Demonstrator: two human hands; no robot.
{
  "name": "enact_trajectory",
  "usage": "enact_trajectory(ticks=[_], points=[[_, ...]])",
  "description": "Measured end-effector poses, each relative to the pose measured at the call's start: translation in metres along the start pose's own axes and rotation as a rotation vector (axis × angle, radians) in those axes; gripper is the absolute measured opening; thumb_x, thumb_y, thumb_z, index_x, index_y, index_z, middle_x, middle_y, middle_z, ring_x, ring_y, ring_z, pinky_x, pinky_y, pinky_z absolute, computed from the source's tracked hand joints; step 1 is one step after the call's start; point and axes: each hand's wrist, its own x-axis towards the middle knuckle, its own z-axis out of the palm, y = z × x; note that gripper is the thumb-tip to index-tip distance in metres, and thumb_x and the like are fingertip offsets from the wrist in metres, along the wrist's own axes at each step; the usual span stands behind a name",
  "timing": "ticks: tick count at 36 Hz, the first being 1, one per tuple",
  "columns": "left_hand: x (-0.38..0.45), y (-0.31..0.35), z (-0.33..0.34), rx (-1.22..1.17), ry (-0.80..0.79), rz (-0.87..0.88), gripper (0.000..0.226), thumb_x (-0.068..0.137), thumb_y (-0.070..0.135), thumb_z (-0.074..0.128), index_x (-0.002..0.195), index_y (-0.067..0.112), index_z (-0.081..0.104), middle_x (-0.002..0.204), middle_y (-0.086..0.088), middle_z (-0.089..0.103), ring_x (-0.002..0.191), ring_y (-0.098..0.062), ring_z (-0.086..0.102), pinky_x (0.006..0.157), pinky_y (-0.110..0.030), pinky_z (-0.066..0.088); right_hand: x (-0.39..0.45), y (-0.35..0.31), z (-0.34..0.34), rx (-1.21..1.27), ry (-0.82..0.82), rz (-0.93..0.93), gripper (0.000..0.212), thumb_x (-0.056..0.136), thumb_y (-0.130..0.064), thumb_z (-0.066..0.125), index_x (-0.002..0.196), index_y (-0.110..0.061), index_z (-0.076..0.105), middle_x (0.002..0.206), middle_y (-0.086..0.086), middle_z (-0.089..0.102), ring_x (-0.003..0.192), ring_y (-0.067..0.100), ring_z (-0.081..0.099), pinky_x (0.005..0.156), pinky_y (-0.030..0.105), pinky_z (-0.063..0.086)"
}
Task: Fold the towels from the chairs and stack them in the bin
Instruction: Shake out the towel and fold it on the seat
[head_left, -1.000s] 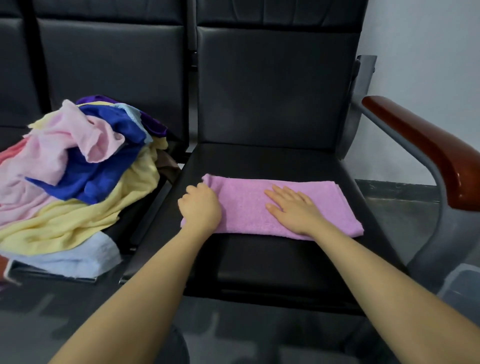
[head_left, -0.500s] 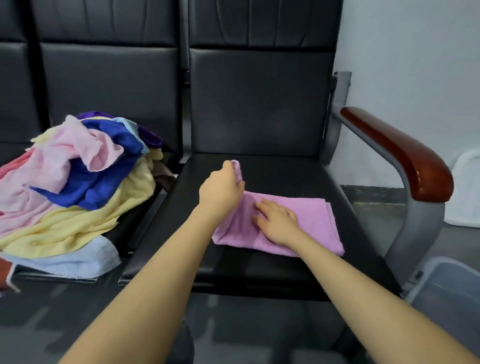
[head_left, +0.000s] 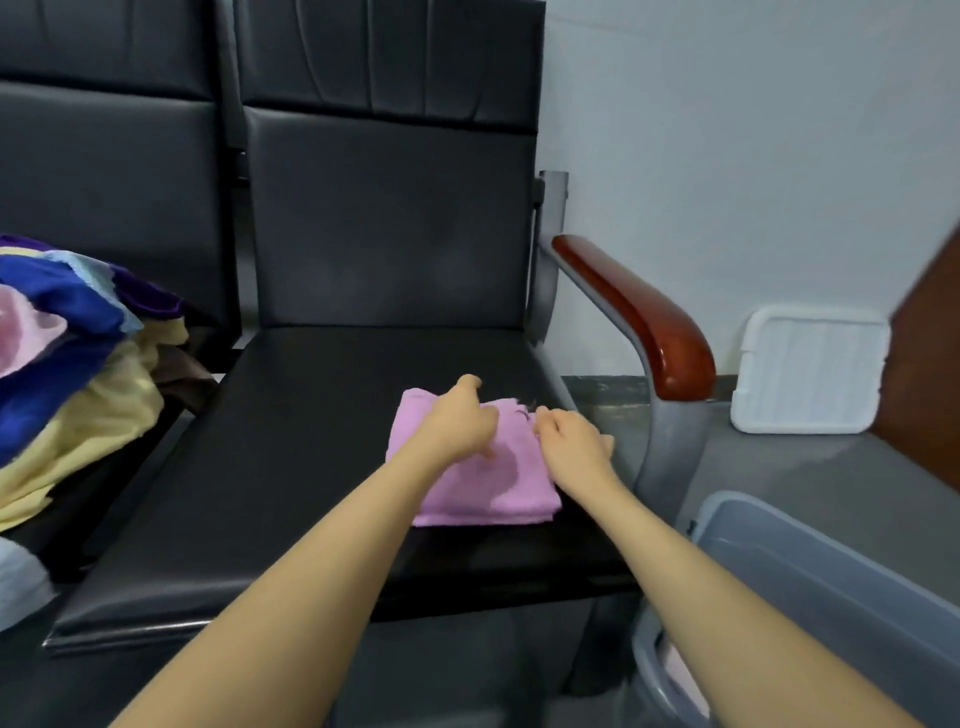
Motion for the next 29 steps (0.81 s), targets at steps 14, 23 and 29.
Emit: enact_trajectory(ticks=[14,23,29], points=[[-0.007,-0.054,-0.002,0.639,0.257,-0.249,0.042,0.096,0.036,0.042,0.122,0.002,0.042,0.126,-0.015,0.049,0.114,-0.031,0.051,0.09,-0.034,0.038,-0.005,-0.013,0.027,-0.374,0.008,0.134,0.082,0.087,-0.071,0.038,0.131,-0.001,0.042,0.136,0.018,0.045,0.126,0.033,0.04,0.104,0.041,0.028],[-0.005,-0.055,-0.002,0.516,0.262,-0.237,0.036,0.099,0.031,0.042,0.119,0.002,0.039,0.12,-0.013,0.053,0.103,-0.031,0.059,0.071,-0.033,0.039,0.003,-0.02,0.029,-0.421,-0.153,0.122,0.068,0.092,-0.065,0.035,0.132,-0.012,0.05,0.135,0.015,0.044,0.122,0.032,0.038,0.102,0.039,0.026],[-0.009,-0.049,-0.01,0.487,0.294,-0.15,0.037,0.101,0.028,0.036,0.128,0.003,0.033,0.12,-0.015,0.051,0.099,-0.031,0.059,0.066,-0.034,0.038,-0.009,-0.03,0.028,-0.177,-0.01,-0.013,0.04,0.098,-0.041,0.045,0.124,-0.01,0.042,0.117,0.011,0.06,0.103,0.029,0.059,0.085,0.041,0.044]])
